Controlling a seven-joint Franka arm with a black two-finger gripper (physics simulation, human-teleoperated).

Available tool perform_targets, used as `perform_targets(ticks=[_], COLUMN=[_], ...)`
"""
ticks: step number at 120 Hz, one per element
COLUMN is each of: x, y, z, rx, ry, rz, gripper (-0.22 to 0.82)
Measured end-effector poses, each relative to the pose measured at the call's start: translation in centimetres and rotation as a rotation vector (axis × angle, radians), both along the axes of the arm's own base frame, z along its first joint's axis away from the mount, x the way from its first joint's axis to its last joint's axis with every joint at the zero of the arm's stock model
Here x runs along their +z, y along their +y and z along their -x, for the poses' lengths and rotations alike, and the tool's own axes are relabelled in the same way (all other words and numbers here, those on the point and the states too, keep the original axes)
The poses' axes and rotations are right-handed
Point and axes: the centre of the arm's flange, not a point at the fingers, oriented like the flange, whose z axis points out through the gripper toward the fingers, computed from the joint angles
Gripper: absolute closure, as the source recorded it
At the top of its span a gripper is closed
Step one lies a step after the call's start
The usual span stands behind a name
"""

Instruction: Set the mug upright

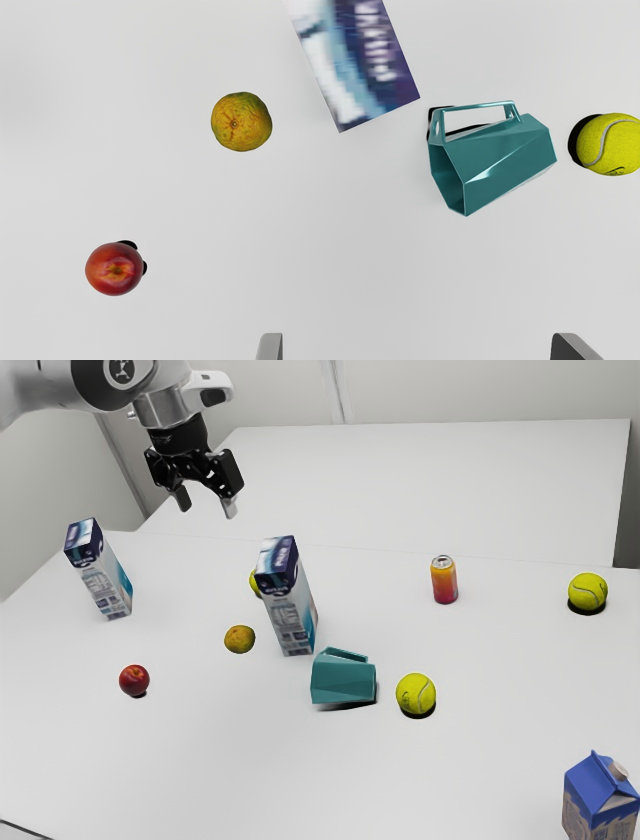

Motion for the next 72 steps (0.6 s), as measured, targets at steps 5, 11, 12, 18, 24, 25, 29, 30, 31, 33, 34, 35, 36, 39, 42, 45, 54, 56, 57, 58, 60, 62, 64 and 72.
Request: perform_targets(ticks=[5, 11, 12, 18, 24, 25, 29, 30, 31, 33, 34, 35, 36, 39, 42, 45, 54, 56, 57, 58, 60, 62, 64, 72], x=[0.0, 0.0, 0.0, 0.1, 0.1, 0.1, 0.1, 0.1, 0.1, 0.0, -0.1, -0.1, -0.2, -0.4, -0.8, -1.1, -1.8, -2.0, -2.2, -2.3, -2.5, -2.8, -3.1, -4.5], y=[0.0, 0.0, 0.0, 0.0, 0.1, 0.1, 0.1, 0.1, 0.1, 0.1, 0.1, 0.1, 0.1, 0.1, 0.1, 0.1, -0.1, -0.2, -0.3, -0.4, -0.5, -0.6, -0.7, -1.0], z=[0.0, 0.0, 0.0, 0.1, 0.2, 0.2, 0.4, 0.4, 0.4, 0.5, 0.5, 0.5, 0.6, 0.7, 0.9, 1.2, 1.9, 2.0, 2.1, 2.1, 2.2, 2.3, 2.3, 2.4], rx=[0.0, 0.0, 0.0, 0.001, 0.001, 0.002, 0.002, 0.002, 0.002, 0.002, 0.002, 0.003, 0.003, 0.003, 0.003, 0.003, 0.0, -0.001, -0.001, -0.002, -0.003, -0.003, -0.004, -0.001], ry=[0.0, 0.0, 0.0, -0.001, 0.0, 0.0, 0.0, 0.0, 0.0, 0.003, 0.004, 0.005, 0.006, 0.009, 0.013, 0.017, 0.024, 0.026, 0.028, 0.03, 0.032, 0.036, 0.038, 0.048], rz=[0.0, 0.0, 0.0, 0.0, 0.0, 0.0, 0.0, 0.0, 0.0, 0.0, 0.0, 0.0, 0.0, -0.001, 0.0, 0.003, 0.013, 0.019, 0.022, 0.025, 0.032, 0.039, 0.046, 0.079], gripper=[0.02, 0.02, 0.02, 0.02, 0.02, 0.02, 0.02, 0.02, 0.02, 0.02, 0.02, 0.02, 0.02, 0.02, 0.02, 0.02, 0.02, 0.02, 0.02, 0.02, 0.02, 0.02, 0.02, 0.02])
